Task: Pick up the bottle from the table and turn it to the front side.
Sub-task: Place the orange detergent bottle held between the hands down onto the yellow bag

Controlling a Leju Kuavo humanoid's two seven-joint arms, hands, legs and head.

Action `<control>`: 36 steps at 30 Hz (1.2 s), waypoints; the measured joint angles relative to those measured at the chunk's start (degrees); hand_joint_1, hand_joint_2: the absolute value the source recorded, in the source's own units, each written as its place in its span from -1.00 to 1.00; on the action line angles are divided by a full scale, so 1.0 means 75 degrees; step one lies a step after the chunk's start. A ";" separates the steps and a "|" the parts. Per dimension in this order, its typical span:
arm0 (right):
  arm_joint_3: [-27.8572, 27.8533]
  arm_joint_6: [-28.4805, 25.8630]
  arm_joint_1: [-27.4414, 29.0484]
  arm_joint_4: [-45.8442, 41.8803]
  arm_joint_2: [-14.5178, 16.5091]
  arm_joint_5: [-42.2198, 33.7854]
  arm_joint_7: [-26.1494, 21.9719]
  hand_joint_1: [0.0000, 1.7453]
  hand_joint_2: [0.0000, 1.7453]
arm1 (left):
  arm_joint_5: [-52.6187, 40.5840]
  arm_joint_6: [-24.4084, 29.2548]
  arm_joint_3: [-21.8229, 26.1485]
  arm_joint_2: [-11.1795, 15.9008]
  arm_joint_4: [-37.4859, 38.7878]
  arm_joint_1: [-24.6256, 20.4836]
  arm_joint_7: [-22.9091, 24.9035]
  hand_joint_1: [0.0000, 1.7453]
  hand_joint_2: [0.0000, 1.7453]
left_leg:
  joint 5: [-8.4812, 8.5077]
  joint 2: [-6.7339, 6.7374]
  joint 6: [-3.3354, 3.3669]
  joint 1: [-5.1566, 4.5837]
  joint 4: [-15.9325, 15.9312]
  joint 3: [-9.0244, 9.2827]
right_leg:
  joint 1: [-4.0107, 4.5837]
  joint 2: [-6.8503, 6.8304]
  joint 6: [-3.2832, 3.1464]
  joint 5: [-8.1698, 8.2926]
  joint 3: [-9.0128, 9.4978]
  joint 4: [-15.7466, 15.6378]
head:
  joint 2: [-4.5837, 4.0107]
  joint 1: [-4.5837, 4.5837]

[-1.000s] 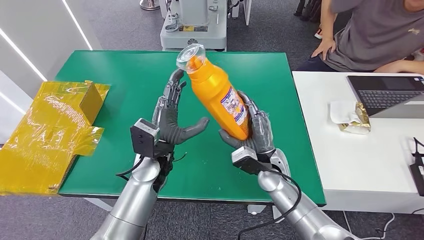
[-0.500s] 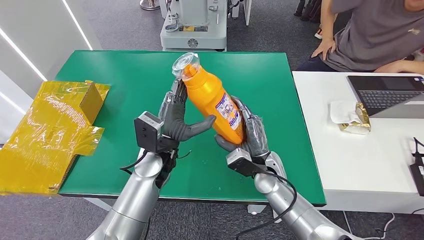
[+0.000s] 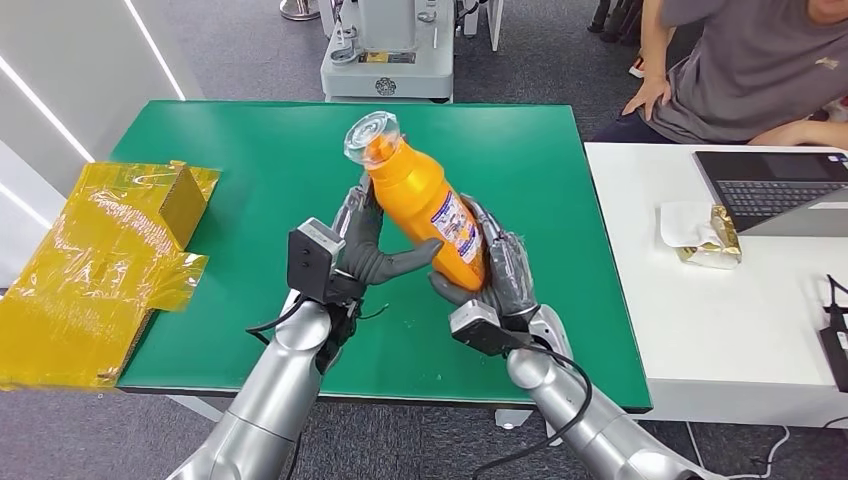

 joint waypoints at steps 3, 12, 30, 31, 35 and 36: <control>0.0135 -0.0135 0.0001 -0.0071 0.0020 0.0149 0.0000 1.00 1.00 | 0.0019 -0.0034 0.0000 -0.0001 0.0138 -0.0027 0.0044 -1.00 1.00 | 0.0000 0.0000 0.0000 0.0000 0.0000 0.0000 | 0.0000 0.0000 0.0000 0.0000 0.0000 0.0000 | 0.0000 -0.0001; 0.0379 0.0117 -0.0003 -0.0129 0.0071 0.0127 0.0028 1.00 1.00 | 0.0263 -0.0233 0.0000 -0.0019 0.0440 -0.0203 0.0176 -1.00 1.00 | 0.0000 -0.0001 0.0000 0.0000 0.0000 -0.0001 | 0.0000 -0.0001 0.0000 0.0000 0.0000 0.0000 | 0.0000 0.0000; 0.0800 0.0591 -0.0156 0.0433 0.0042 0.0090 0.0060 1.00 1.00 | 0.0499 0.0007 0.0003 0.0029 0.0698 -0.0168 0.0065 -1.00 1.00 | 0.0000 -0.0001 0.0000 0.0000 -0.0001 -0.0001 | 0.0000 -0.0001 0.0000 0.0000 -0.0001 0.0000 | 0.0000 0.0000; 0.0813 0.0591 -0.0155 0.0465 0.0036 0.0090 0.0061 1.00 1.00 | 0.0503 0.0009 0.0003 0.0035 0.0698 -0.0161 0.0052 -1.00 1.00 | 0.0000 -0.0001 0.0000 0.0000 -0.0001 -0.0001 | 0.0000 -0.0001 0.0000 0.0000 -0.0001 0.0000 | 0.0000 0.0000; 0.0844 0.0590 -0.0155 0.0554 0.0026 0.0091 0.0061 1.00 1.00 | 0.0510 0.0007 0.0003 0.0040 0.0698 -0.0132 0.0034 -1.00 1.00 | 0.0000 -0.0001 0.0000 0.0000 0.0000 -0.0001 | 0.0000 -0.0001 0.0000 0.0000 -0.0001 0.0000 | 0.0000 0.0000; 0.0851 0.0588 -0.0155 0.0570 0.0023 0.0093 0.0061 1.00 1.00 | 0.0510 0.0001 0.0003 0.0041 0.0698 -0.0131 0.0034 -0.57 1.00 | 0.0000 -0.0001 0.0000 0.0000 0.0000 -0.0001 | 0.0000 -0.0001 0.0000 0.0000 -0.0001 0.0000 | 0.0000 0.0000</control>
